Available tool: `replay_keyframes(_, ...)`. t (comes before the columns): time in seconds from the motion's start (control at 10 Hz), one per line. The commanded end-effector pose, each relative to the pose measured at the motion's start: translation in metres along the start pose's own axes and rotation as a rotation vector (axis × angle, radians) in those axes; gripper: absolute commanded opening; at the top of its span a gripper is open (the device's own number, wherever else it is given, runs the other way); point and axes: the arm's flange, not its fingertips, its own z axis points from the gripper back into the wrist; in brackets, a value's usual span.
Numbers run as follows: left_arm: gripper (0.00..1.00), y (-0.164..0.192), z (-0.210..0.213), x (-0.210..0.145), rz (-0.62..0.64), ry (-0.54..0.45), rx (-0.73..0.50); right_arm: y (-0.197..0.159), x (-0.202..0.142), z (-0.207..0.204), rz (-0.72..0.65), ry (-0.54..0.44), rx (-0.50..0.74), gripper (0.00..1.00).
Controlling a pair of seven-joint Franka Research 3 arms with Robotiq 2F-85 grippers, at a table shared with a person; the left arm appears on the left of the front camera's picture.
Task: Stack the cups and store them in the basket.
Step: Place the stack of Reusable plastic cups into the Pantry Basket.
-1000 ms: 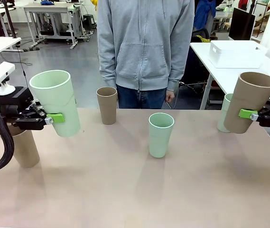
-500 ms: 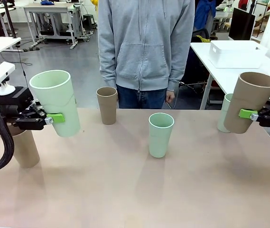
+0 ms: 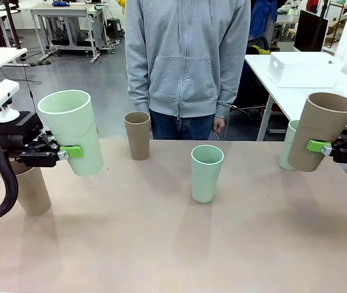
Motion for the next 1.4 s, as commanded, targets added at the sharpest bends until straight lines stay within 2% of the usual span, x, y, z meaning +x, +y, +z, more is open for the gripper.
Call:
replay_keyframes(0.0,0.85,-0.0002,-0.0006,0.0017,-0.012,-0.002,-0.002,0.0001,0.001,0.0006,0.01,-0.001,-0.002,0.84)
replay_keyframes(1.3,0.85,-0.0002,-0.0006,0.0017,-0.012,-0.002,-0.002,0.0001,0.001,0.0006,0.01,-0.001,-0.002,0.84)
